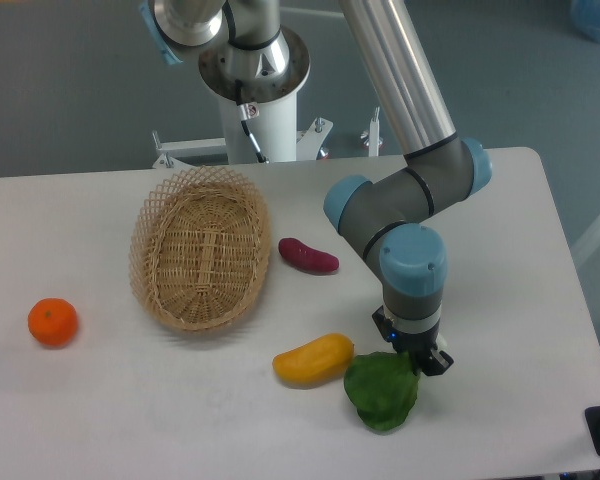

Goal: Pick up the green vegetable from the table
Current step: 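Lift the bok choy up off the table with the gripper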

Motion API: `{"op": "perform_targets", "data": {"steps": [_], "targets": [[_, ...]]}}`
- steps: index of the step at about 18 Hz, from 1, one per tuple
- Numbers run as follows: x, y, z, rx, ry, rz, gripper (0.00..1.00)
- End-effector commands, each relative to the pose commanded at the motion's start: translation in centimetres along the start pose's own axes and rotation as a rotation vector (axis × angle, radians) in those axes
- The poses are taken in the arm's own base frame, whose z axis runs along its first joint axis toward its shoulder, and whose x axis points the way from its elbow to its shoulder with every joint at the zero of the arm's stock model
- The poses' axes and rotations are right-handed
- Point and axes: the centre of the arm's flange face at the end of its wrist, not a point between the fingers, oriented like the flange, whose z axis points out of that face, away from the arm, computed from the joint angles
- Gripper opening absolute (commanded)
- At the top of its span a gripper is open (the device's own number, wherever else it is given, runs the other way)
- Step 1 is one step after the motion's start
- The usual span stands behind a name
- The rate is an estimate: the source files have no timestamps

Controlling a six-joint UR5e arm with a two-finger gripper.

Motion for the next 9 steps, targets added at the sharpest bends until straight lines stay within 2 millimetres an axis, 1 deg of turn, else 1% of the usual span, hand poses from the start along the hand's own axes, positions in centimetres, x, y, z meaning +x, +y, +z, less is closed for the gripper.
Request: {"op": "perform_targets", "data": {"steps": [1,2,3,4,7,9], "targets": [[-0.1,0.1,-0.4,0.000,-0.003,-0.002,0.11],[-0.4,0.4,-1.2,-0.001,-0.003,-0.005,0.11],[-1.1,1.2,-1.7,-0.007,0.013,-0.017,0.11],[-1.8,1.3,-2.4,-0.010,0.033,-0.019,0.11],[-4.6,1.0,-4.7,-0.013,0.075,-0.023,0.11],[-6.2,0.7,-5.2,-0.003,0.063,-0.049,0.12]]}}
